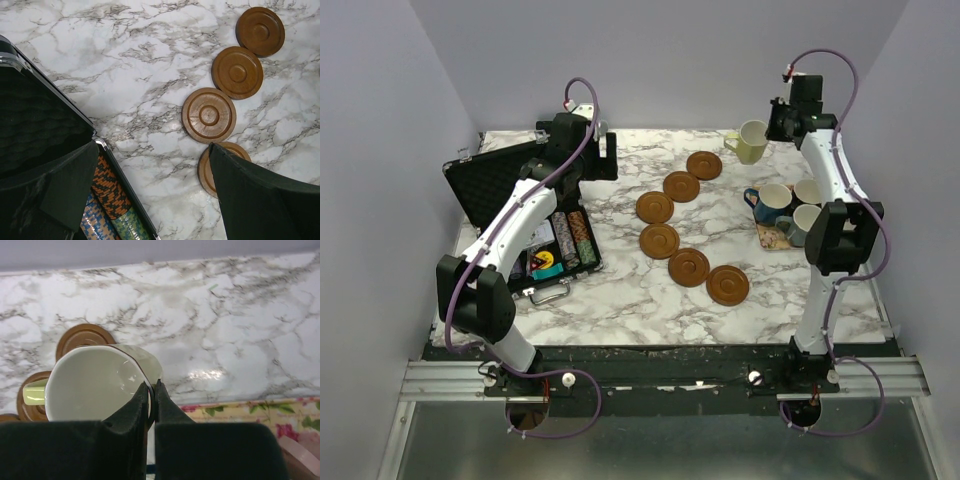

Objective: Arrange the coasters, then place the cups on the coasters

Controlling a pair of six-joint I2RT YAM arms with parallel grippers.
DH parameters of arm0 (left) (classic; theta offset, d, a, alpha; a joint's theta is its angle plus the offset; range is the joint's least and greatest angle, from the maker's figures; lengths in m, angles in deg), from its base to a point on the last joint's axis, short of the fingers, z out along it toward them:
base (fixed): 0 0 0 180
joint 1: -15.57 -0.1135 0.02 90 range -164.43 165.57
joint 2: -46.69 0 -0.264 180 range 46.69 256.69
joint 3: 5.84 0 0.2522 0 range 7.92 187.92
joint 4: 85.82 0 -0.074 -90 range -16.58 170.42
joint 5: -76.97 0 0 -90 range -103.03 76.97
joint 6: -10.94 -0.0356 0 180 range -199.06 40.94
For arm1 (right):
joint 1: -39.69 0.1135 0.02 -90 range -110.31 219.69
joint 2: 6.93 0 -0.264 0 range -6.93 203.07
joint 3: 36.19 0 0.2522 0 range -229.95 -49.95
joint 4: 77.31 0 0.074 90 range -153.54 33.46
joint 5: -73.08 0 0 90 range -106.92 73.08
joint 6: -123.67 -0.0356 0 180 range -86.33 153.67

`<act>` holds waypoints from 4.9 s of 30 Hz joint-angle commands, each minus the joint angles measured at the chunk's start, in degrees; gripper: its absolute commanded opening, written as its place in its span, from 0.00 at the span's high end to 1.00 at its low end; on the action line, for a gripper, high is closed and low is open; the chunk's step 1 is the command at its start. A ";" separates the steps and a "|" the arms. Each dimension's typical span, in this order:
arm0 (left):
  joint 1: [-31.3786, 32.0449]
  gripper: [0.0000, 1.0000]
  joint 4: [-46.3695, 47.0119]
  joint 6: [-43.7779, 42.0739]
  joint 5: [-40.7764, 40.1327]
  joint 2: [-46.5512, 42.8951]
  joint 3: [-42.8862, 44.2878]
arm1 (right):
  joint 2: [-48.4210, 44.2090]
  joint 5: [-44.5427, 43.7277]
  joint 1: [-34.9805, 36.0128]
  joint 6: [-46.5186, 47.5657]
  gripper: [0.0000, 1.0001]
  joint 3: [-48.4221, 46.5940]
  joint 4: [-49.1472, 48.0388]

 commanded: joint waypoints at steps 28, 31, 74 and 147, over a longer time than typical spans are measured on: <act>-1.62 0.01 3.41 0.03 -2.08 5.75 5.98 | 18.82 3.78 8.32 -0.67 0.99 -23.73 -1.90; -1.62 0.01 3.41 0.20 -1.73 6.01 5.98 | 18.73 3.07 8.32 -0.76 0.99 -23.55 -1.02; -1.71 0.01 2.01 -0.06 -0.24 7.77 7.12 | 21.20 4.48 8.85 -2.78 0.99 -24.08 0.39; -1.71 0.01 10.00 2.75 -3.41 -0.58 0.09 | -29.67 -0.35 2.00 -1.46 0.39 28.71 -6.47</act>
